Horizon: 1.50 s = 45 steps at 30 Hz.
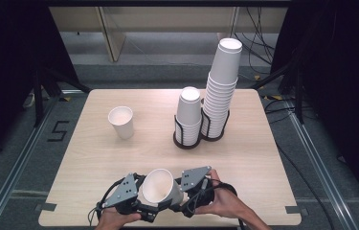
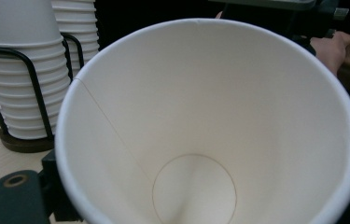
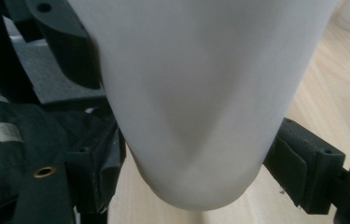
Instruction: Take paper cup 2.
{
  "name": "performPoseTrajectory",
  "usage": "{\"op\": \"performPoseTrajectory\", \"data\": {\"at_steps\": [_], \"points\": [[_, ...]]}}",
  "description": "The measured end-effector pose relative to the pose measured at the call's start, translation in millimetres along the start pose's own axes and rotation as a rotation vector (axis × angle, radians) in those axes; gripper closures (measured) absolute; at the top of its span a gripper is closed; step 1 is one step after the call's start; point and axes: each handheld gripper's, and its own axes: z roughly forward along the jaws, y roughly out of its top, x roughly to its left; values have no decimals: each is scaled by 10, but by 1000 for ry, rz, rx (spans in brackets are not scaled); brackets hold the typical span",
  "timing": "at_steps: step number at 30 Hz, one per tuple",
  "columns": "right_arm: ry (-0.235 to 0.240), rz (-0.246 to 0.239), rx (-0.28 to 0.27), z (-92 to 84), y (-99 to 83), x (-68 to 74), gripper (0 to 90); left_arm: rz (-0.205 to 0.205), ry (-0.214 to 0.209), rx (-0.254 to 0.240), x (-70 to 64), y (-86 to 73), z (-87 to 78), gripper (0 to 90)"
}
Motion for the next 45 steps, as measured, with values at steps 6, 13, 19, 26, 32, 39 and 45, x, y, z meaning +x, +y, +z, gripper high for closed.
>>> {"op": "performPoseTrajectory", "data": {"at_steps": [6,13,19,26,32,39,45], "points": [[44,39,-68,17,-20,-23,243,-6,13,-23,-19,16,-8,120],[44,61,-26,47,-64,-34,208,-9,31,-15,15,12,-26,135],[-16,78,2,-40,-132,-95,198,7,150,30,130,36,-101,140],[-123,118,18,-214,-288,-197,208,44,334,114,330,1,-159,140],[-146,151,9,-314,-389,-205,215,59,444,119,558,-22,-225,140],[-192,167,12,-379,-468,-227,217,3,563,142,756,-57,-297,139],[-222,190,21,-427,-545,-234,216,-12,619,159,878,-42,-322,139]]}}
